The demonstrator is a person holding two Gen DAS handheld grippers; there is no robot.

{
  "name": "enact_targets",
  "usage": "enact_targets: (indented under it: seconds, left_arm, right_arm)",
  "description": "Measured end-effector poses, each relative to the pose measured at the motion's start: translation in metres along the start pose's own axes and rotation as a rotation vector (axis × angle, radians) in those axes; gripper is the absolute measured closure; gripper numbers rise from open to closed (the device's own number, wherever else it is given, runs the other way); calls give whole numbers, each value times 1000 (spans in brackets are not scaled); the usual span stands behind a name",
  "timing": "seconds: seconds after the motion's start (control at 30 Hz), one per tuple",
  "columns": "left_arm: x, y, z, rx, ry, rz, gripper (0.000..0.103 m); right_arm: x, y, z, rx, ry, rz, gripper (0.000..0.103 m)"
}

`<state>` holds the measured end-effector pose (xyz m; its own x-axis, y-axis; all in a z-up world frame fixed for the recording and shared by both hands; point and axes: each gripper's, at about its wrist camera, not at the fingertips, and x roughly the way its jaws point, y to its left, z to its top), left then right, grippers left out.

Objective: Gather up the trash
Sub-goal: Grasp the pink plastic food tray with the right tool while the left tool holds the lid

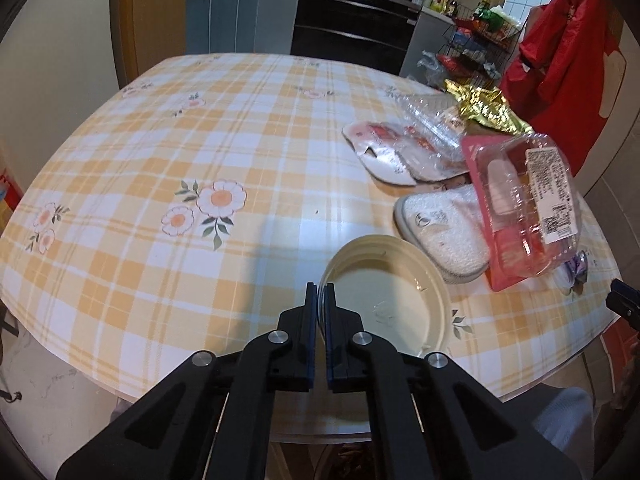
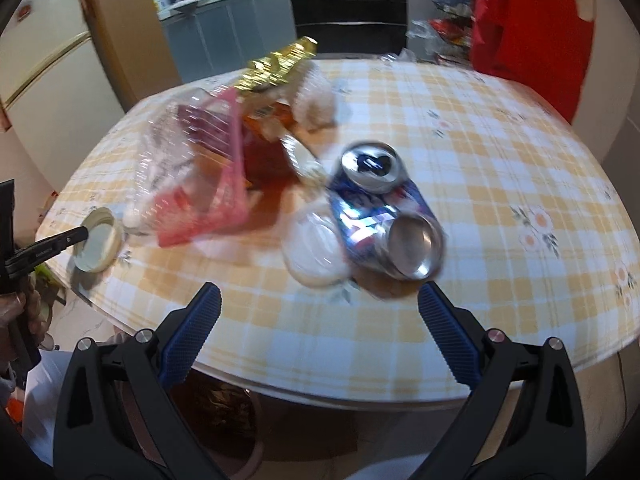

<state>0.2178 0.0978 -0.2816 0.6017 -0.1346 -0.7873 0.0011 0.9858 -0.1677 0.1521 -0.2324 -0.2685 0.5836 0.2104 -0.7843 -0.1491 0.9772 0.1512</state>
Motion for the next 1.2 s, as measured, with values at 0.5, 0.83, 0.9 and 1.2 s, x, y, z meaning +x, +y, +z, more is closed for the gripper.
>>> enact_targets:
  seconds: [0.5,0.83,0.9,1.2]
  left_arm:
    - [-32,-11,5,22,-69,-51,99]
    - [-37,-12,4,25,-78,-74,99]
    - [-39,-12,4,27,-81,-75,99]
    - [-44,-4,1,8,-88,-71,99]
  right_arm:
    - [65,46,60,29,-4,271,15]
    - [82,46,65,123,49,390,30]
    - [76,51,66,116,42,409,33]
    - [43,78,70,-8,-25,401,38]
